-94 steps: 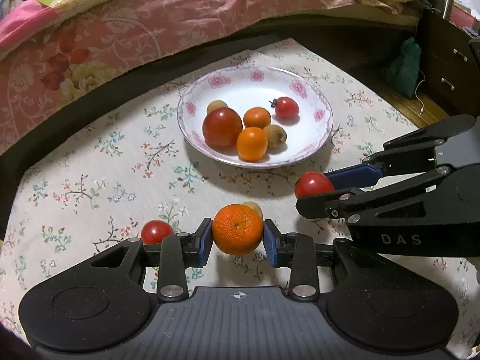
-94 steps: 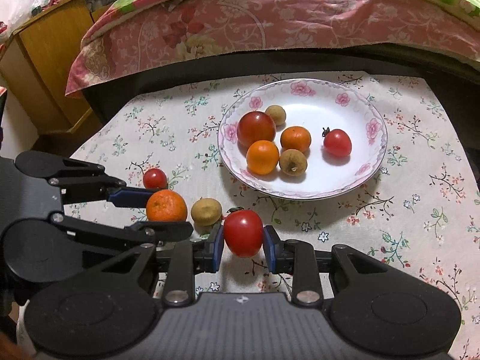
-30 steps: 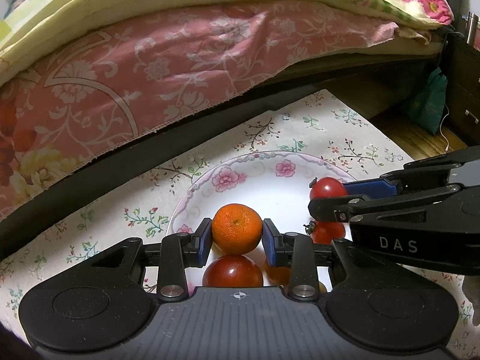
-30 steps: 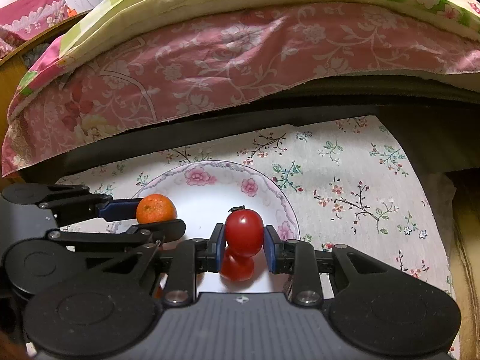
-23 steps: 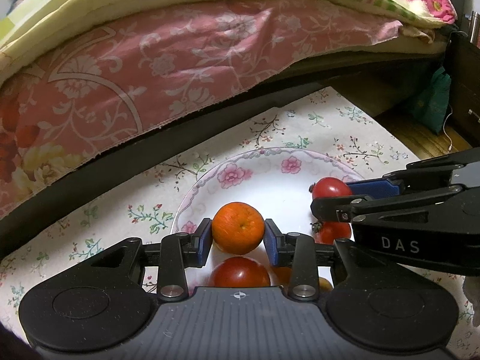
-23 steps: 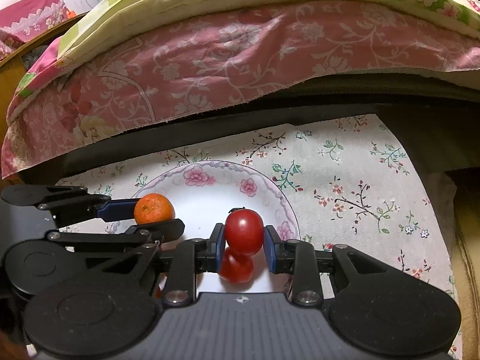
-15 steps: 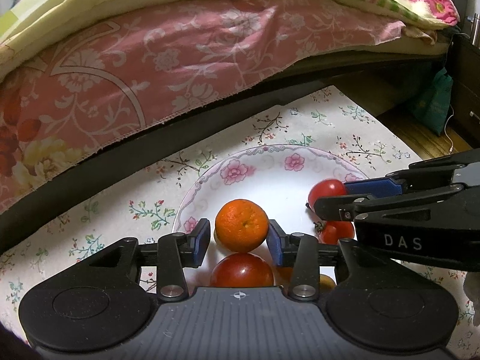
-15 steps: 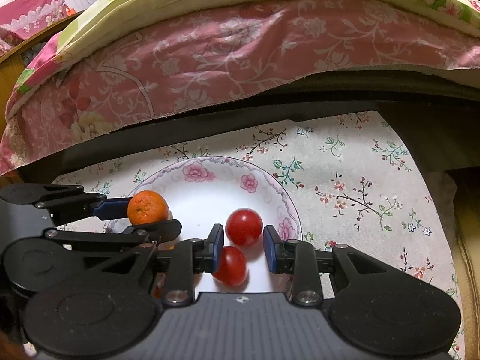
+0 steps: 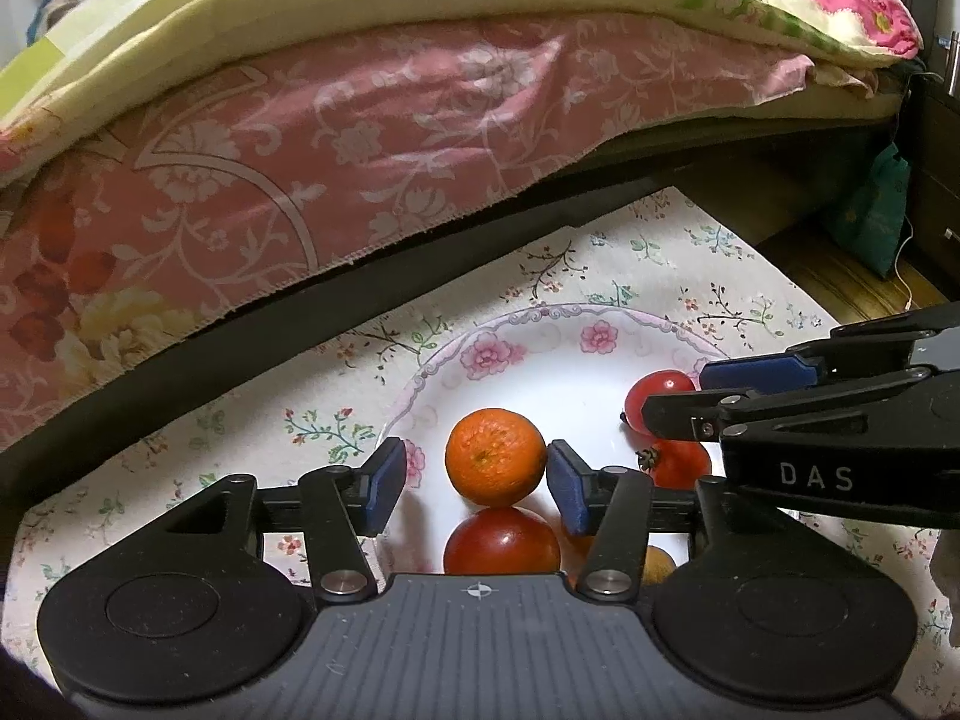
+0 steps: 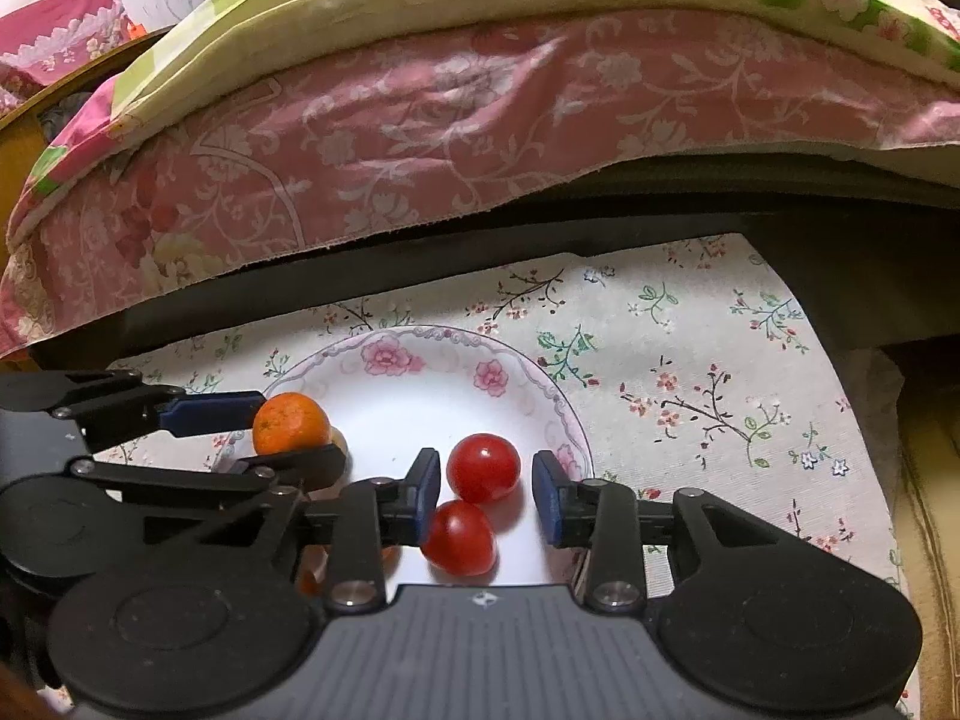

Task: Organize fruits
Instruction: 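Open both tools to drop the tangerine and tomato into the plate, then withdraw both tools toward the red tomato and yellow fruit on the cloth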

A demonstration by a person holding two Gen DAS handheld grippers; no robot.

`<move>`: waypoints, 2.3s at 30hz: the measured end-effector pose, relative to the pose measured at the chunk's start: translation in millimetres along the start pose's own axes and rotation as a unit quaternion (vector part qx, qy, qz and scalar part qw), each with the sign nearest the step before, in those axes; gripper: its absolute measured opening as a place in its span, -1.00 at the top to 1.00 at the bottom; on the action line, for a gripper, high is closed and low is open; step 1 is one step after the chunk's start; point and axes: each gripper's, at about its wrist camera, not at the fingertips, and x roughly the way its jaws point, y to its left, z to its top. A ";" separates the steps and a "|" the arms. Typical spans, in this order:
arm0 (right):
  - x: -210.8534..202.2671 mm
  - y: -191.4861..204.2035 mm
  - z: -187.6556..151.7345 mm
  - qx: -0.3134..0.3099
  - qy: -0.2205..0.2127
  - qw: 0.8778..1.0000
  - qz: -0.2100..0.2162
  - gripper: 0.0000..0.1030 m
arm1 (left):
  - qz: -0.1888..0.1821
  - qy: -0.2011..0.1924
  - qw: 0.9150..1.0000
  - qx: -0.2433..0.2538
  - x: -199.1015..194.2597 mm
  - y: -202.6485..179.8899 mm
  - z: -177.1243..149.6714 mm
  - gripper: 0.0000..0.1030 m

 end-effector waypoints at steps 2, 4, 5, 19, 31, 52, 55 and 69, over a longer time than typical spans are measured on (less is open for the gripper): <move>-1.5 0.5 0.0 0.001 0.000 1.000 0.001 0.33 | 0.001 -0.002 1.000 -0.001 -4.5 0.7 0.4 -0.18; -4.1 2.3 -0.2 0.001 -0.002 1.000 0.001 0.33 | 0.002 -0.005 1.000 -0.002 -9.8 1.3 1.2 -0.19; -5.6 3.1 -0.3 0.001 -0.003 1.000 0.001 0.33 | 0.003 -0.006 1.000 -0.003 -12.4 1.6 1.6 -0.20; -36.9 22.4 -5.8 -0.005 -0.019 1.000 0.008 0.33 | 0.011 -0.013 1.000 -0.004 -47.2 0.8 -5.2 -0.21; -57.4 35.6 -22.0 0.000 -0.012 1.000 0.016 0.33 | 0.020 -0.007 1.000 0.000 -74.1 -2.3 -21.8 -0.19; -70.8 77.4 -78.7 -0.010 0.044 0.997 0.059 0.33 | 0.034 0.050 0.998 -0.009 -102.6 8.6 -89.4 -0.14; -65.4 85.2 -85.9 -0.022 0.056 0.996 0.065 0.33 | 0.035 0.062 0.997 -0.012 -101.4 13.1 -97.8 -0.13; -42.1 105.7 -95.6 -0.063 0.071 0.993 0.077 0.33 | 0.045 0.066 0.997 -0.015 -86.0 28.0 -107.6 -0.14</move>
